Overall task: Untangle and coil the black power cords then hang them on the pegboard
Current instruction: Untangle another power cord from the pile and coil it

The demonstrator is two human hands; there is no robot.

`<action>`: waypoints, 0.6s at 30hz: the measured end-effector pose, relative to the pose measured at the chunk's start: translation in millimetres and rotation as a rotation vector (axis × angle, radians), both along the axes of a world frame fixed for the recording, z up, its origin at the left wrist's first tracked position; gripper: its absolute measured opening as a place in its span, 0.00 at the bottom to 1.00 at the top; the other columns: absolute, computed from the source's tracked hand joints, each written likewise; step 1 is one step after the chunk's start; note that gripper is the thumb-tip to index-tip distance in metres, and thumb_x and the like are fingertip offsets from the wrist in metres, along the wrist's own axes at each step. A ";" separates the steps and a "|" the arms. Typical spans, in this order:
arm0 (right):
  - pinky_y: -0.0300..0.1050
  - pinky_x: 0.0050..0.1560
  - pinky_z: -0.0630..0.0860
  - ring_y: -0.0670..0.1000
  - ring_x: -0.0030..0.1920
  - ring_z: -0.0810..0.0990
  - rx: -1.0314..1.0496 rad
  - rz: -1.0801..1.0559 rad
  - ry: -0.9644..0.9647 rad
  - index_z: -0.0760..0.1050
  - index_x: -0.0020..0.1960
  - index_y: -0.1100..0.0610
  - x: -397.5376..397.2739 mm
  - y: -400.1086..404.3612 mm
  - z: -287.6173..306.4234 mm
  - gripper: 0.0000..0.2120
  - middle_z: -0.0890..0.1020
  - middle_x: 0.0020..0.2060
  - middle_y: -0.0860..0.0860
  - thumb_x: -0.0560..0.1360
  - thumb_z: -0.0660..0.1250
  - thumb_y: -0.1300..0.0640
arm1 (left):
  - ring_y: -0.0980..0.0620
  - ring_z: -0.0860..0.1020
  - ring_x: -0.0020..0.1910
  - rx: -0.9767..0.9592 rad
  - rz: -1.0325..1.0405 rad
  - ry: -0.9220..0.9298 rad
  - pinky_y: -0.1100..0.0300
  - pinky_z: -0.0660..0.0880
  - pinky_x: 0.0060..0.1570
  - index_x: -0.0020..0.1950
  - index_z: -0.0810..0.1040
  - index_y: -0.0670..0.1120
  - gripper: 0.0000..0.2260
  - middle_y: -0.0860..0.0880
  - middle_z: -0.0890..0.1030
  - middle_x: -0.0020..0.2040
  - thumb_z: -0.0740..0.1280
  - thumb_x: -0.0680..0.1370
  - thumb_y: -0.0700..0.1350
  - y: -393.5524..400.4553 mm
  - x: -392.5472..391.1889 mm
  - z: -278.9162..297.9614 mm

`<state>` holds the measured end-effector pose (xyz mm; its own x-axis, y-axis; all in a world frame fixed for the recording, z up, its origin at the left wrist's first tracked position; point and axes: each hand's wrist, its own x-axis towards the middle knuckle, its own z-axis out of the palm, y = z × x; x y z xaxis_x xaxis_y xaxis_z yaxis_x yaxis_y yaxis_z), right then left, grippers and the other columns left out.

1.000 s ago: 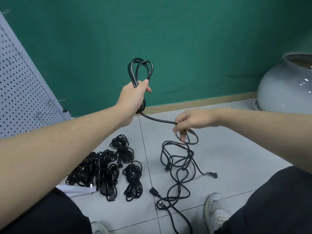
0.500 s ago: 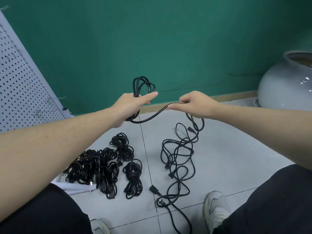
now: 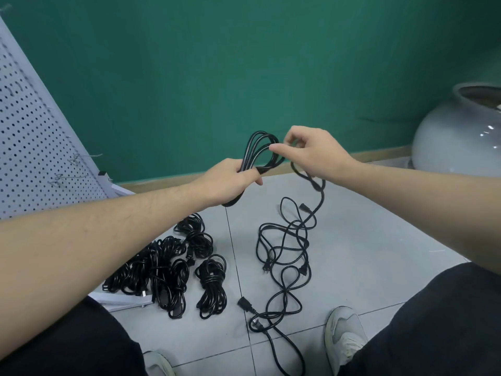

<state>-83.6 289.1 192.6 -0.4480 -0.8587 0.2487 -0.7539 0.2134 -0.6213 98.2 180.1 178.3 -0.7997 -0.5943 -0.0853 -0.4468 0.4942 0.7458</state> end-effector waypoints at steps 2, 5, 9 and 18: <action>0.45 0.31 0.72 0.50 0.26 0.70 0.026 -0.093 0.026 0.70 0.37 0.55 -0.7 0.2 1.6 0.27 0.74 0.28 0.51 0.72 0.70 0.32 | 0.56 0.64 0.20 0.014 0.009 0.006 0.56 0.62 0.34 0.48 0.82 0.48 0.12 0.56 0.64 0.20 0.60 0.82 0.49 2.7 -0.9 -0.1; 0.41 0.30 0.67 0.47 0.27 0.66 0.012 -0.050 -0.130 0.71 0.40 0.55 -2.5 -0.6 4.4 0.22 0.71 0.29 0.48 0.74 0.72 0.38 | 0.52 0.65 0.22 0.061 0.017 0.037 0.55 0.62 0.36 0.40 0.80 0.46 0.14 0.50 0.66 0.25 0.61 0.79 0.52 1.0 -1.0 -1.6; 0.40 0.39 0.69 0.45 0.34 0.69 -0.086 0.034 -0.397 0.76 0.42 0.51 -5.3 -1.2 2.6 0.10 0.75 0.30 0.40 0.78 0.71 0.47 | 0.49 0.66 0.24 0.122 -0.018 0.060 0.56 0.61 0.32 0.35 0.74 0.46 0.15 0.48 0.67 0.27 0.62 0.80 0.51 -2.0 0.9 -4.3; 0.53 0.55 0.83 0.56 0.49 0.86 -0.230 0.077 -0.849 0.68 0.64 0.49 13.8 -9.4 0.8 0.15 0.87 0.44 0.54 0.80 0.69 0.50 | 0.56 0.64 0.24 0.212 -0.047 0.223 0.58 0.60 0.28 0.35 0.65 0.50 0.19 0.56 0.65 0.26 0.72 0.77 0.52 5.1 -4.9 -2.4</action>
<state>-69.9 279.7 193.4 -0.5031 -0.8638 0.0285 -0.0252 -0.0183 -0.9995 93.3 185.1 175.9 -0.8389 -0.5439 -0.0230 -0.2412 0.3335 0.9114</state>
